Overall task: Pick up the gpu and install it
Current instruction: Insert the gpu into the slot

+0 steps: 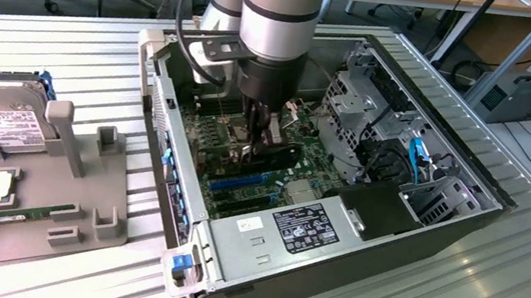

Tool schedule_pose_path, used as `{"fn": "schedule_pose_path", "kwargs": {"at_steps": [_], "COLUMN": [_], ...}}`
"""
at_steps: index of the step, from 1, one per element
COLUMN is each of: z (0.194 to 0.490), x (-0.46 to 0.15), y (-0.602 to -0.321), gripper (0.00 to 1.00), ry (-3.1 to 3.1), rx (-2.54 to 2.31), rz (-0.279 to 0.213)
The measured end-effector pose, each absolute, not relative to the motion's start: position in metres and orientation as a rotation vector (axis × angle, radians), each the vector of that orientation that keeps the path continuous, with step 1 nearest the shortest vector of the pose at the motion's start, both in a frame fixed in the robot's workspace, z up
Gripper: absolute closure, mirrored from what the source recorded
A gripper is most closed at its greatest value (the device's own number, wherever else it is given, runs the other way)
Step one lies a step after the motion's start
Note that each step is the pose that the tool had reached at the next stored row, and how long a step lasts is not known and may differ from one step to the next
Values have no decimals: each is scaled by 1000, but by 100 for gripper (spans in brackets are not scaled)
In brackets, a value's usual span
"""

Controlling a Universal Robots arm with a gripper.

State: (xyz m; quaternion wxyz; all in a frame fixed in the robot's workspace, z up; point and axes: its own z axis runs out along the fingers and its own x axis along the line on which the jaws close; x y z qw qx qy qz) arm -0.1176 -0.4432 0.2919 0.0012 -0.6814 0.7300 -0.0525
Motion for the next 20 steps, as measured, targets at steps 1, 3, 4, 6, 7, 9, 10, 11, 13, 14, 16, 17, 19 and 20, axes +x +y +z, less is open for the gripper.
{"fn": "schedule_pose_path", "kwargs": {"at_steps": [1,3,4,6,7,9,10,11,13,14,16,17,19,20], "z": [291,290,289,288,288,287,287,286,286,285,281,278,275,275], "x": [-118,-118,-118,-119,-119,-120,-120,-121,-121,-122,-123,-125,-126,-127], "y": [-443,-444,-444,-444,-444,-444,-444,-444,-444,-444,-444,-444,-444,-444], "gripper": [73,73,73,73,73,73,73,73,73,73,73,73,73,73], "ry": [2292,2292,2292,2292,2292,2292,2292,2292,2292,2292,2292,2292,2292,2291], "rx": [-2139,-2139,-2139,-2139,-2139,-2139,-2139,-2139,-2139,-2139,-2139,-2139,-2139,-2138], "rz": [-165,-165,-165,-165,-165,-165,-165,-165,-165,-165,-165,-165,-165,-162]}}
